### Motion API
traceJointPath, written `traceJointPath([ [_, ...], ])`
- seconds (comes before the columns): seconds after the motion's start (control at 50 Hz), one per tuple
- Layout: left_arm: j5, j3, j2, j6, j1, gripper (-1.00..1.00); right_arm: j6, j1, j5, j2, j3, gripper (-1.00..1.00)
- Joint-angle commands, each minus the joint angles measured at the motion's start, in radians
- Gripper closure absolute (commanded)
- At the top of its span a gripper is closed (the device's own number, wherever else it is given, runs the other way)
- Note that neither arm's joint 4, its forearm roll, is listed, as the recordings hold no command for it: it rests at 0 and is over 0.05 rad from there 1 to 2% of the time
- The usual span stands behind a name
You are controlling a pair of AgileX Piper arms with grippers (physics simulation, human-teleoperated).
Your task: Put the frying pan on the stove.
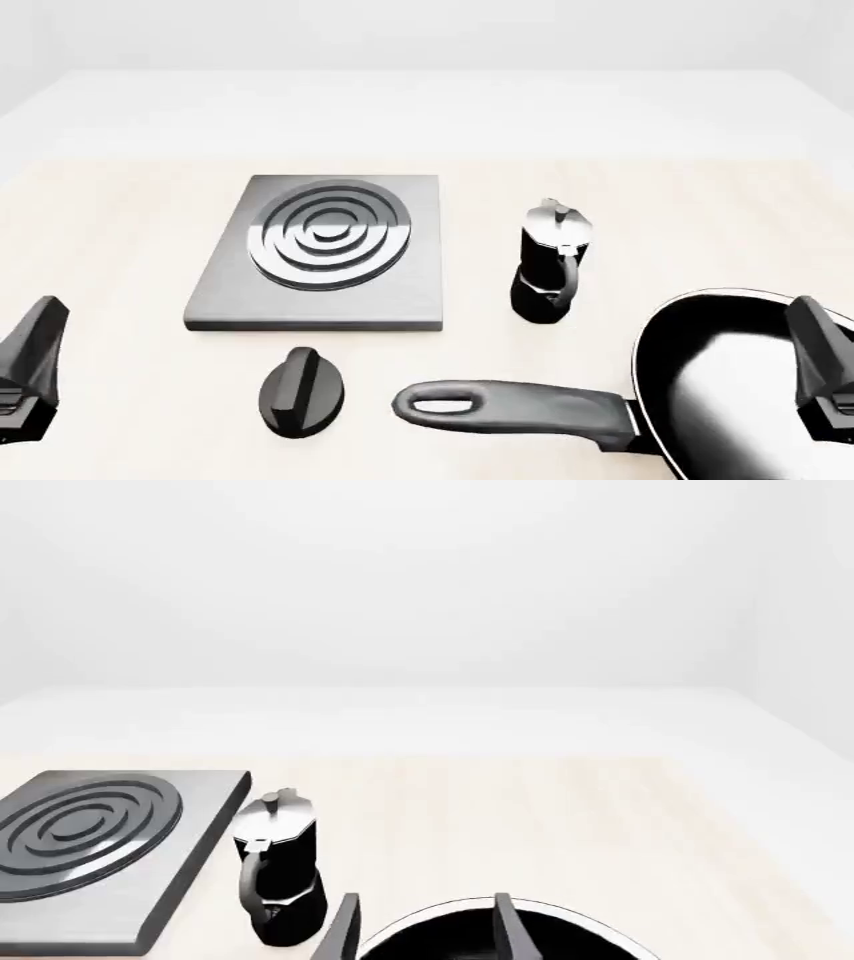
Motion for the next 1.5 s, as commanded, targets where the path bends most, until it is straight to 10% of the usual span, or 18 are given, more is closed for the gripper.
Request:
traceJointPath([
  [0.02, -0.004, -0.003, 0.007, 0.003, 0.001, -1.0, 0.0, 0.0, -0.003, 0.007, -0.003, -1.0],
  [0.24, -0.001, -0.004, 0.003, 0.011, 0.001, -1.0, 0.007, 0.003, -0.016, 0.028, -0.003, -1.0],
  [0.26, -0.016, 0.002, -0.002, -0.345, 0.137, -1.0, 0.0, 0.0, -0.001, 0.005, -0.003, -1.0],
  [0.28, -0.005, -0.002, 0.008, -0.001, 0.0, -1.0, 0.0, 0.0, -0.001, 0.005, -0.003, -1.0],
  [0.66, -0.077, -0.133, 0.31, 0.049, -0.113, -1.0, 0.0, 0.0, -0.001, 0.005, -0.003, -1.0],
  [1.2, 0.657, -1.106, 1.001, 0.368, -0.531, -1.0, 0.0, 0.0, -0.001, 0.004, -0.003, -1.0],
  [1.5, 0.905, -1.278, 1.157, 0.597, -0.549, -1.0, 0.0, 0.0, -0.001, 0.004, -0.003, -1.0],
])
